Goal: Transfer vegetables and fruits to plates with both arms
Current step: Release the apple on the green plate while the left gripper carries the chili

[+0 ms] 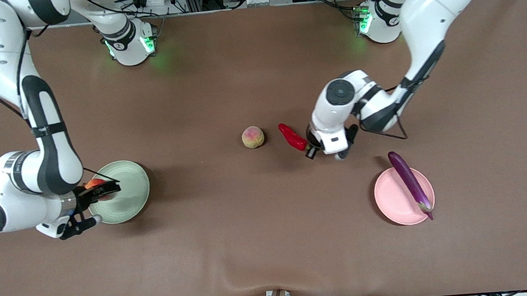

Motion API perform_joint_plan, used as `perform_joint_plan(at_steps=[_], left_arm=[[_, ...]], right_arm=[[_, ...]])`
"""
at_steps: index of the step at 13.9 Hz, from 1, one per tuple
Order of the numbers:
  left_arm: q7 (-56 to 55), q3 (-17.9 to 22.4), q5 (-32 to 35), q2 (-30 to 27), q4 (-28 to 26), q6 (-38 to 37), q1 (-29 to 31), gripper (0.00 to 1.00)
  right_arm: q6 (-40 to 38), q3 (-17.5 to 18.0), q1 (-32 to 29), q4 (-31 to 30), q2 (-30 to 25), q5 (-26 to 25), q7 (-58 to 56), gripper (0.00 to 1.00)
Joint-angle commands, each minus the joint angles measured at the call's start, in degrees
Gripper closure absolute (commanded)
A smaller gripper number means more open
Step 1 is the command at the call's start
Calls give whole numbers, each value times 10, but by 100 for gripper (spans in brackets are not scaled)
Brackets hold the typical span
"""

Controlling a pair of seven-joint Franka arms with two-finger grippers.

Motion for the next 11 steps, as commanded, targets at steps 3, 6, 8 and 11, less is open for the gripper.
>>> perform_joint_plan(at_steps=[3,6,8,11], left_arm=[[235,-50,-65,6,90,-135,102,100],[360,-31,-77,29,154,-158,124,100],[460,13,-77,30,188,-167,117,100],[572,58,-80,51,226,-168,114,100]], right_arm=[[-5,3,123,2,1,68,139,0],[-5,5,162,-27,1,105,175,0],[5,4,202,-37,5,150,230,0],[128,3,305,-77,6,156,378,0]])
